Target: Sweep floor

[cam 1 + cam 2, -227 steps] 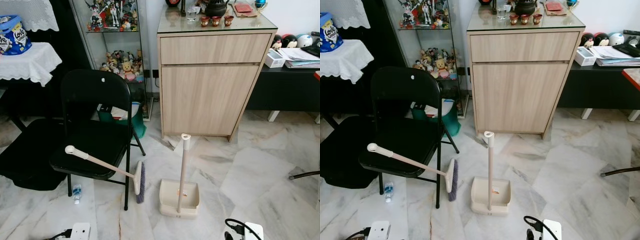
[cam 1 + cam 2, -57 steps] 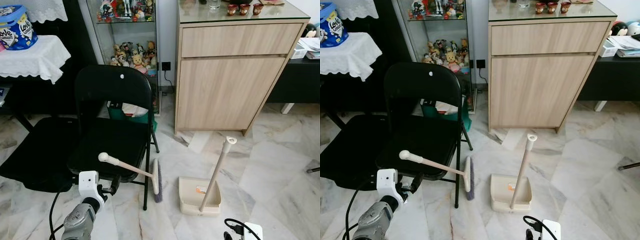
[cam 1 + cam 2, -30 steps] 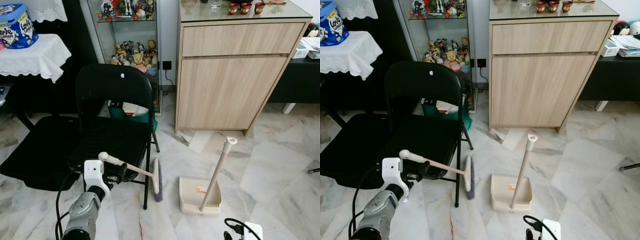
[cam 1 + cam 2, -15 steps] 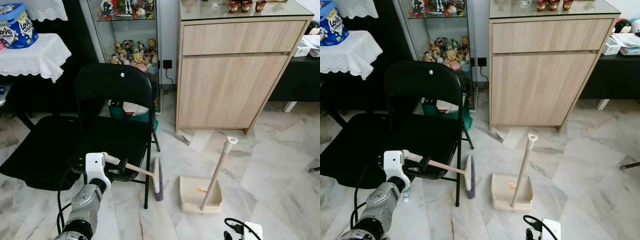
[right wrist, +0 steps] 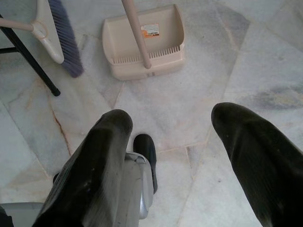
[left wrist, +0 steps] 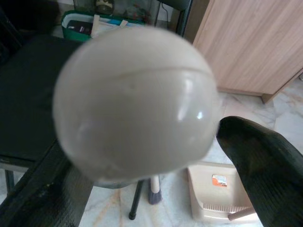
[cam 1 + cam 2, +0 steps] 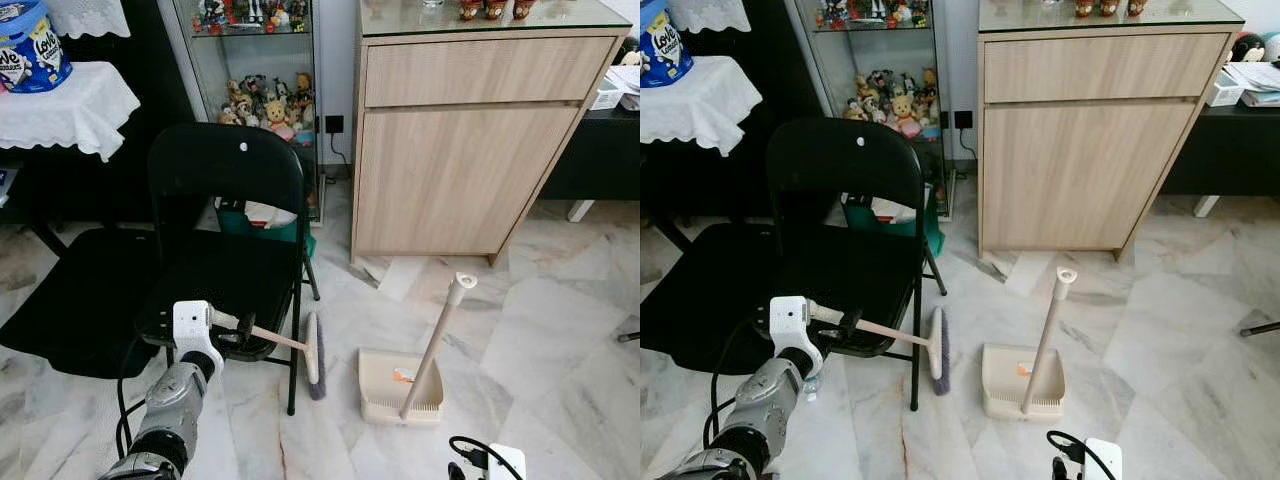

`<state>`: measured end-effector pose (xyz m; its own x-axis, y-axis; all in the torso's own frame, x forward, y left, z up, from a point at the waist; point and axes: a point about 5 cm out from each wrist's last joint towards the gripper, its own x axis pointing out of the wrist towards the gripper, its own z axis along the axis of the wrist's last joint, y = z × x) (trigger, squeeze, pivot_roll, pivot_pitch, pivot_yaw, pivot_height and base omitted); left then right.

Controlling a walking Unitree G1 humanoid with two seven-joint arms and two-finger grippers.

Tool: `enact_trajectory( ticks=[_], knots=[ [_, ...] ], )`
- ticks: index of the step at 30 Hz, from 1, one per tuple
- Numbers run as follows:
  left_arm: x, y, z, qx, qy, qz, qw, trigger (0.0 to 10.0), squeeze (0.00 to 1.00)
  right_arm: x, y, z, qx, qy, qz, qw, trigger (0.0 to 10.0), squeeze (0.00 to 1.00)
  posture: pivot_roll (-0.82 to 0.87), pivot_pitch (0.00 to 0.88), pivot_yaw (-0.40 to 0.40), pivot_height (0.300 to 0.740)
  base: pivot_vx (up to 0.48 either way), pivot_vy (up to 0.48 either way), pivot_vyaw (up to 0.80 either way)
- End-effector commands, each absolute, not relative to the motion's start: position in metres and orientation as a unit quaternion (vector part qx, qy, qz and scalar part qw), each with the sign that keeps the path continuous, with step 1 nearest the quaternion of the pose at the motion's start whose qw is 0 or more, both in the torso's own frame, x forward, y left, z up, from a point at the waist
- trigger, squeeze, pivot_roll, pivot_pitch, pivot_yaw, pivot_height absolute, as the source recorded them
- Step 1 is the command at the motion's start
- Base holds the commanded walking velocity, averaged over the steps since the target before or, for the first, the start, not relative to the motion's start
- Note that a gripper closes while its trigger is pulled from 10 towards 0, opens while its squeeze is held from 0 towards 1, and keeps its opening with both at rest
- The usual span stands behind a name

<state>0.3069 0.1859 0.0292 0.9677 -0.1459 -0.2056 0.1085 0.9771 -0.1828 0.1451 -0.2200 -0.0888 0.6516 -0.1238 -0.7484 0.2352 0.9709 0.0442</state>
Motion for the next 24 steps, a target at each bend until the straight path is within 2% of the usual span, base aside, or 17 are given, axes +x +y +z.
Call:
enact_trajectory(
  ticks=[1,5,7,8,9,10,13,15,16,17,18,19,24],
  knots=[
    [0.3071,0.1867,0.0282,-0.086,0.116,-0.061,0.988,10.0,0.00,0.1419,-0.2206,-0.0899,0.069,0.409,-0.102,0.904,10.0,0.00,-0.04,0.087,0.046,0.740,0.000,0.000,0.00],
    [0.3075,0.1861,0.0280,-0.086,0.117,-0.061,0.987,9.9,0.00,0.1418,-0.2207,-0.0899,0.069,0.410,-0.102,0.904,10.0,0.00,-0.04,0.087,0.044,0.740,0.000,0.000,0.00],
    [0.3078,0.1860,0.0280,-0.086,0.118,-0.061,0.987,4.7,0.00,0.1418,-0.2207,-0.0900,0.069,0.410,-0.102,0.904,10.0,0.00,-0.04,0.087,0.044,0.740,0.000,0.000,0.00],
    [0.3078,0.1860,0.0281,-0.086,0.118,-0.061,0.987,3.3,0.00,0.1418,-0.2207,-0.0899,0.069,0.410,-0.102,0.904,10.0,0.00,-0.04,0.087,0.044,0.740,0.000,0.000,0.00],
    [0.3079,0.1859,0.0281,-0.086,0.118,-0.061,0.987,3.3,0.00,0.1418,-0.2207,-0.0899,0.069,0.410,-0.102,0.904,10.0,0.00,-0.04,0.087,0.044,0.740,0.000,0.000,0.00],
    [0.3079,0.1857,0.0281,-0.086,0.118,-0.061,0.987,2.3,0.00,0.1418,-0.2208,-0.0899,0.069,0.410,-0.102,0.904,10.0,0.00,-0.05,0.088,0.043,0.740,0.000,0.000,0.00],
    [0.3080,0.1853,0.0280,-0.087,0.118,-0.061,0.987,2.3,0.00,0.1417,-0.2209,-0.0899,0.068,0.410,-0.102,0.904,10.0,0.00,-0.05,0.087,0.043,0.740,0.000,0.000,0.00],
    [0.3081,0.1852,0.0280,-0.087,0.118,-0.061,0.987,2.3,0.00,0.1417,-0.2209,-0.0899,0.068,0.410,-0.102,0.904,10.0,0.00,-0.05,0.087,0.043,0.740,0.000,0.000,0.00],
    [0.3082,0.1851,0.0280,-0.086,0.118,-0.062,0.987,3.2,0.00,0.1417,-0.2209,-0.0900,0.068,0.410,-0.101,0.904,10.0,0.00,-0.05,0.087,0.043,0.740,0.000,0.000,0.00],
    [0.3084,0.1848,0.0282,-0.086,0.118,-0.062,0.987,8.7,0.00,0.1417,-0.2210,-0.0899,0.068,0.410,-0.101,0.904,10.0,0.00,-0.04,0.088,0.042,0.740,0.000,0.000,0.00],
    [0.3084,0.1848,0.0282,-0.086,0.118,-0.062,0.987,8.7,0.00,0.1417,-0.2210,-0.0899,0.068,0.410,-0.101,0.904,10.0,0.00,-0.04,0.088,0.042,0.740,0.000,0.000,0.00],
    [0.3086,0.1847,0.0283,-0.085,0.118,-0.062,0.987,10.0,0.00,0.1417,-0.2210,-0.0899,0.068,0.410,-0.101,0.904,10.0,0.00,-0.04,0.088,0.042,0.740,0.000,0.000,0.00],
    [0.3094,0.1843,0.0290,-0.085,0.117,-0.062,0.988,10.0,0.00,0.1422,-0.2208,-0.0898,0.068,0.410,-0.100,0.904,10.0,0.00,-0.04,0.087,0.041,0.740,0.000,0.000,0.00]
  ],
)
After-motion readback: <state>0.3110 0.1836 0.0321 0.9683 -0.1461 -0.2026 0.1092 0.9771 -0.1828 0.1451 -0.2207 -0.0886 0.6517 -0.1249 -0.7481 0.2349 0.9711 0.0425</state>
